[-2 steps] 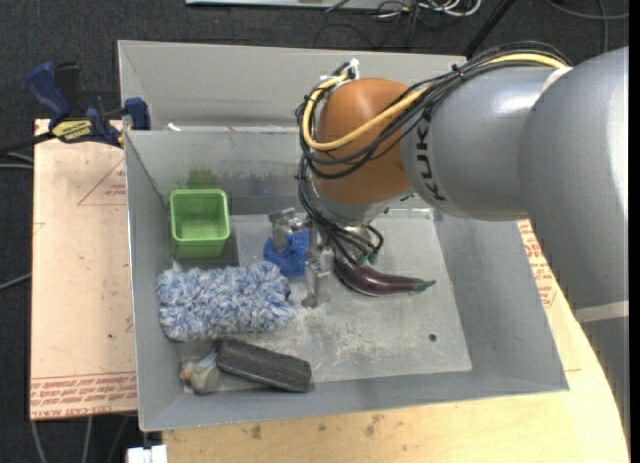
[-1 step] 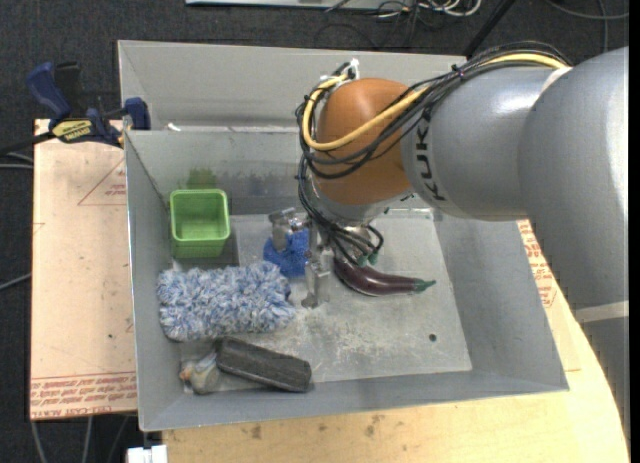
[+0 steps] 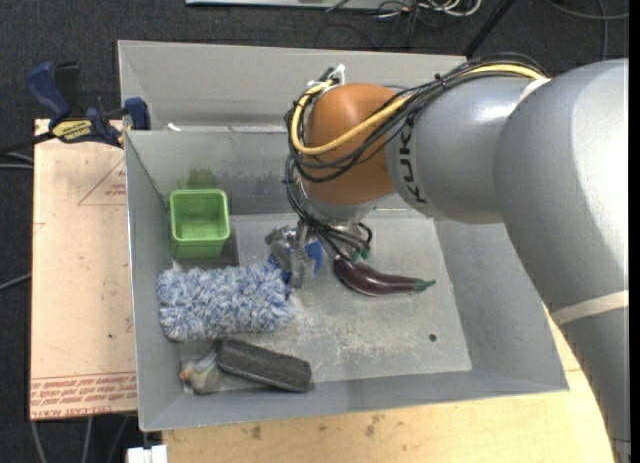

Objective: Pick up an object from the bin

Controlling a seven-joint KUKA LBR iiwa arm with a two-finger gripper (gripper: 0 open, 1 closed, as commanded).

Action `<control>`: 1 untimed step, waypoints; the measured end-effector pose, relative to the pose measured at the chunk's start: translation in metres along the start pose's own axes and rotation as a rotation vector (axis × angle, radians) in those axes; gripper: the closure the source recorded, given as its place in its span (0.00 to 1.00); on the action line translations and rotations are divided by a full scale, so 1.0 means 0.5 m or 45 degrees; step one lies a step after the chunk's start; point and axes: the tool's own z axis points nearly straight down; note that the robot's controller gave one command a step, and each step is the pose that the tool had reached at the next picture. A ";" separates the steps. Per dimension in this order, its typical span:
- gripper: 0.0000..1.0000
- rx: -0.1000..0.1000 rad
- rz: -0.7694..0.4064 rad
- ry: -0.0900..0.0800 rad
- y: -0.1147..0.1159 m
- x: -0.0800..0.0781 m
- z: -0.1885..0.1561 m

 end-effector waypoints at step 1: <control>1.00 -0.001 0.000 0.000 0.000 0.000 0.000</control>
Offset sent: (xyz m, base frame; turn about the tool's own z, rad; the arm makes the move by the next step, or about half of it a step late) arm 0.0000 0.0000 0.0000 0.0000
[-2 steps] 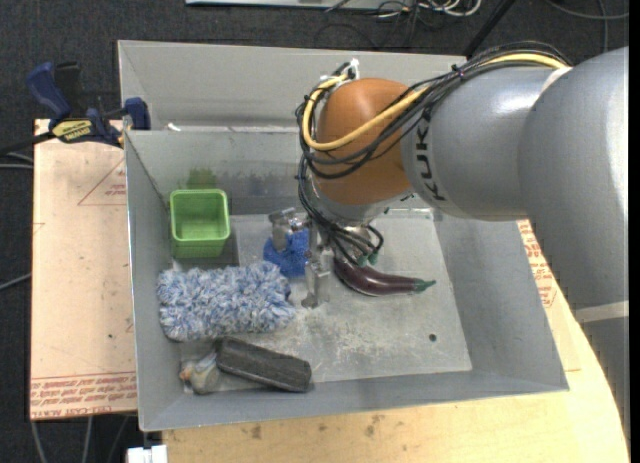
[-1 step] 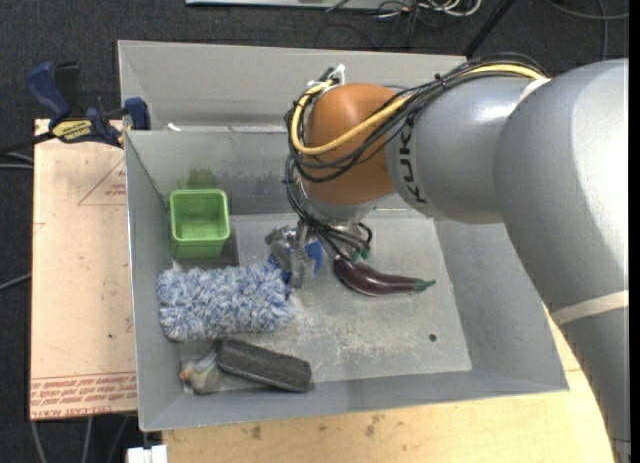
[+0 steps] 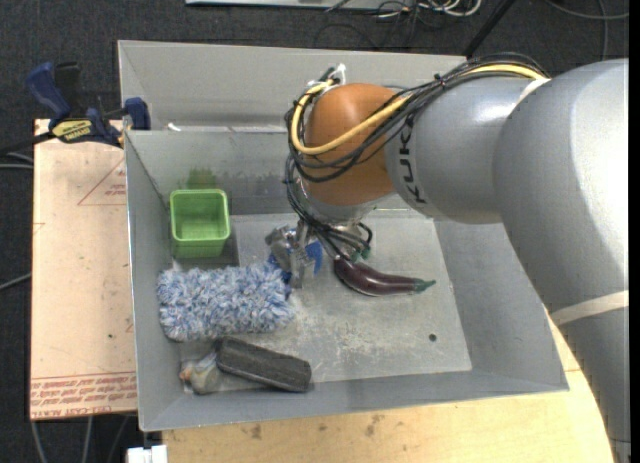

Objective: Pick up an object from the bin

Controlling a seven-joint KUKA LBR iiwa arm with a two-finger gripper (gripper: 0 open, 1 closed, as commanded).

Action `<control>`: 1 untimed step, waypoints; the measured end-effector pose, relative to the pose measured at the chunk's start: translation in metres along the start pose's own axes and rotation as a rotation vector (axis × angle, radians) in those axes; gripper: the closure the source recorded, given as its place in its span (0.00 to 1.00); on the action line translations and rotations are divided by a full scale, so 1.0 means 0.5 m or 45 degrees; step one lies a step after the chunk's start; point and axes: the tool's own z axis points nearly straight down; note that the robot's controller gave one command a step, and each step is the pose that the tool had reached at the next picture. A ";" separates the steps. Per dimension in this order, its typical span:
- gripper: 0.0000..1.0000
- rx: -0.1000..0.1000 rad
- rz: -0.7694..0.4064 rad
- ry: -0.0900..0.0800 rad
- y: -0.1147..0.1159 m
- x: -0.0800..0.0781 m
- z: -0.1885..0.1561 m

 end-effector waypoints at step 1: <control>1.00 0.000 0.000 0.000 0.000 0.000 0.000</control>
Offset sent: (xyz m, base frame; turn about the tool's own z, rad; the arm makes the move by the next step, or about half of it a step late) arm 0.0000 0.0000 0.0000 0.0000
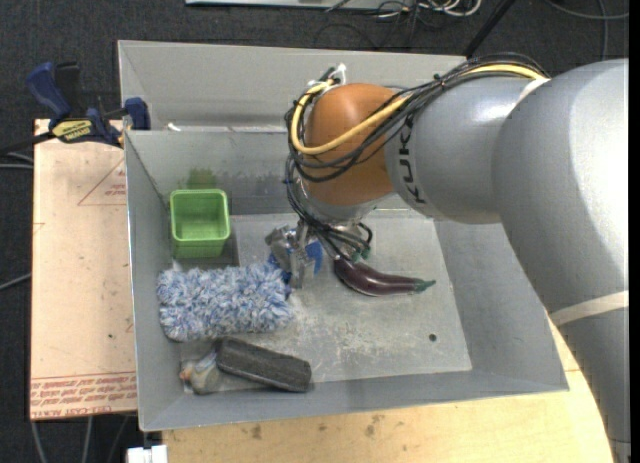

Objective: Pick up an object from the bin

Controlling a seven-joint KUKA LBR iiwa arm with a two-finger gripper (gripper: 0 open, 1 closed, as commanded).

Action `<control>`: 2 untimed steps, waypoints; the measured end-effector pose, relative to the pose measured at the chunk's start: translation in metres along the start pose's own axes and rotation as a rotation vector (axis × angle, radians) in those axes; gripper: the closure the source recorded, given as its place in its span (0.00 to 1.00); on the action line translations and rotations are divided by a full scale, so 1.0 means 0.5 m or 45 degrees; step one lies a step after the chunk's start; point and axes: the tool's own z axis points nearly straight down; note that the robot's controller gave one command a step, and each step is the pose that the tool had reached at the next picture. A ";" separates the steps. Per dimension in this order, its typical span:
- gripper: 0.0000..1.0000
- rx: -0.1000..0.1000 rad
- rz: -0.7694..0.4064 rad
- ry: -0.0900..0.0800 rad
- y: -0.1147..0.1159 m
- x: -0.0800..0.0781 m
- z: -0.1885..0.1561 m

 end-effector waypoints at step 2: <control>1.00 0.000 0.000 0.000 0.000 0.000 0.000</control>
Offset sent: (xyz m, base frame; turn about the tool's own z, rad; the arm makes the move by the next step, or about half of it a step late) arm 0.0000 0.0000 0.0000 0.0000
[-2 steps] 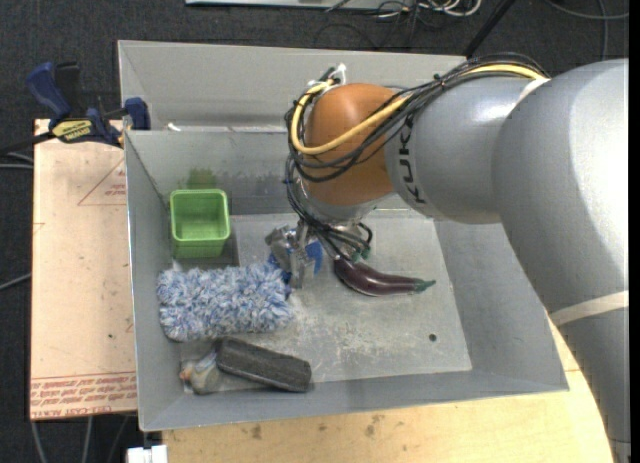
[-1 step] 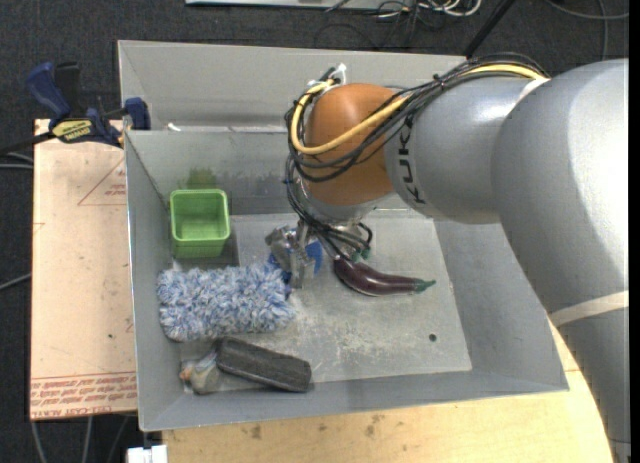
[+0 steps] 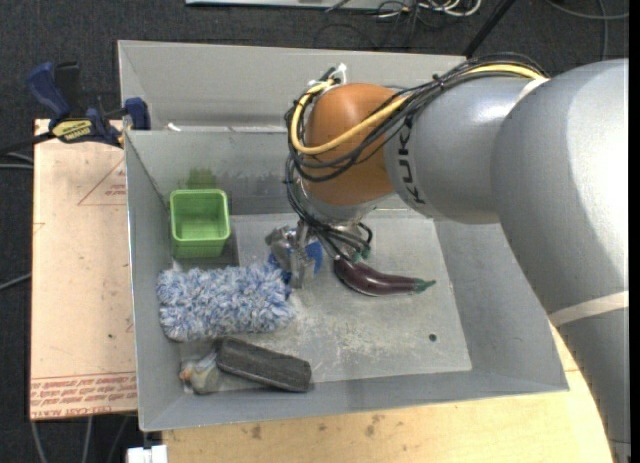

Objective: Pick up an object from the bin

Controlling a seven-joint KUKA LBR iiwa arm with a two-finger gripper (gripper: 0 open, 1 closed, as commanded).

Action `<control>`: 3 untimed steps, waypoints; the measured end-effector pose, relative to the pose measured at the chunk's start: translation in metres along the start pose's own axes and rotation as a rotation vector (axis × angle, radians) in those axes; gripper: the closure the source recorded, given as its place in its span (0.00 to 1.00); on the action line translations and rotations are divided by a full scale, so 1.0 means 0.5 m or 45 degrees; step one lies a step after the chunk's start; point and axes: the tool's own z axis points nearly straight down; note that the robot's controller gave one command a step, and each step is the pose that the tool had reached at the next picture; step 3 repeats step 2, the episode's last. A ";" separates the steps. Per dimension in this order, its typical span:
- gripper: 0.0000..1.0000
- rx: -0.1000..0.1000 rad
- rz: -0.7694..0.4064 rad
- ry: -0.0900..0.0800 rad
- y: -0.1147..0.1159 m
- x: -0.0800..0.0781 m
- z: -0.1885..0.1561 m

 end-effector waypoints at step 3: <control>1.00 0.000 0.000 0.000 0.000 0.000 0.000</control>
Offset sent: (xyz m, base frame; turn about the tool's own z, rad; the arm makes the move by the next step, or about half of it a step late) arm 0.0000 0.0000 0.0000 0.0000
